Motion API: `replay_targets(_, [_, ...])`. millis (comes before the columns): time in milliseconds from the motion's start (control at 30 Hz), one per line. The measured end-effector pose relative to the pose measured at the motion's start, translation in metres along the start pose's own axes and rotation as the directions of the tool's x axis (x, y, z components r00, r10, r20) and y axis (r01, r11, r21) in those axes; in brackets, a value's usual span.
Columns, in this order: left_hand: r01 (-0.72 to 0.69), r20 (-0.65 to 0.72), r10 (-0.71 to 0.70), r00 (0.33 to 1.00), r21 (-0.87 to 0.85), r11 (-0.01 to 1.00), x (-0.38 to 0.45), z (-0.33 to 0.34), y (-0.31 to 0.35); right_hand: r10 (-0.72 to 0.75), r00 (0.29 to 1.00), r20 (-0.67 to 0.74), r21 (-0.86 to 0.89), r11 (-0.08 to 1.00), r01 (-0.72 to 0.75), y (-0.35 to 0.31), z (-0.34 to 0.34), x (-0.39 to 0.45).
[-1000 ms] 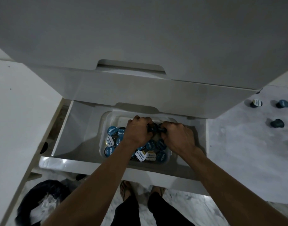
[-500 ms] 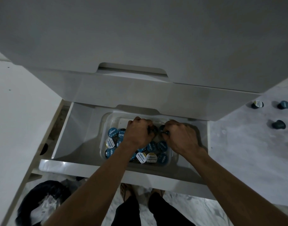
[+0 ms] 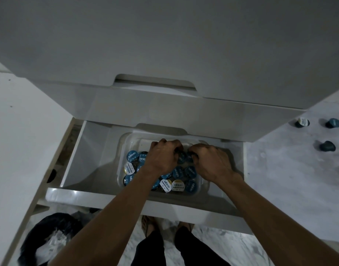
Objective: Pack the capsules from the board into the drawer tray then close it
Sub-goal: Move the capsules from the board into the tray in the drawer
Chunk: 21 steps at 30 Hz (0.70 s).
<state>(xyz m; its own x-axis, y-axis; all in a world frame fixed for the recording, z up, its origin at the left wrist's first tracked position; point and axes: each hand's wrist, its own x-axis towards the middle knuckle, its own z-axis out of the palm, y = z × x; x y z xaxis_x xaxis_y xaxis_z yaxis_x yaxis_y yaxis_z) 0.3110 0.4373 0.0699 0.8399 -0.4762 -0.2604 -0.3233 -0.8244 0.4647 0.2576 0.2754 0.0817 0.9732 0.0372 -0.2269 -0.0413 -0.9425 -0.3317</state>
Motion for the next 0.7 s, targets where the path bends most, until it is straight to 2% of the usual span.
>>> replay_targets(133, [-0.022, 0.009, 0.022, 1.0, 0.018, 1.0, -0.002, 0.001, 0.001, 0.005, 0.999, 0.035, -0.004, 1.0, -0.005, -0.001, 0.001, -0.005])
replay_targets(367, [-0.024, -0.003, 0.025, 1.0, 0.044, 0.999, -0.005, 0.0, 0.001, 0.01, 1.0, 0.008, 0.023, 1.0, -0.01, 0.001, 0.002, -0.006])
replay_targets(567, [0.013, -0.077, -0.014, 0.997, -0.007, 1.0, -0.013, -0.007, 0.002, 0.008, 1.0, -0.003, 0.085, 0.996, -0.008, 0.002, -0.002, -0.01])
replay_targets(700, [0.025, -0.135, -0.034, 0.99, -0.07, 0.997, -0.025, -0.015, 0.004, 0.034, 0.998, -0.061, 0.185, 0.982, -0.022, 0.001, -0.008, -0.02])
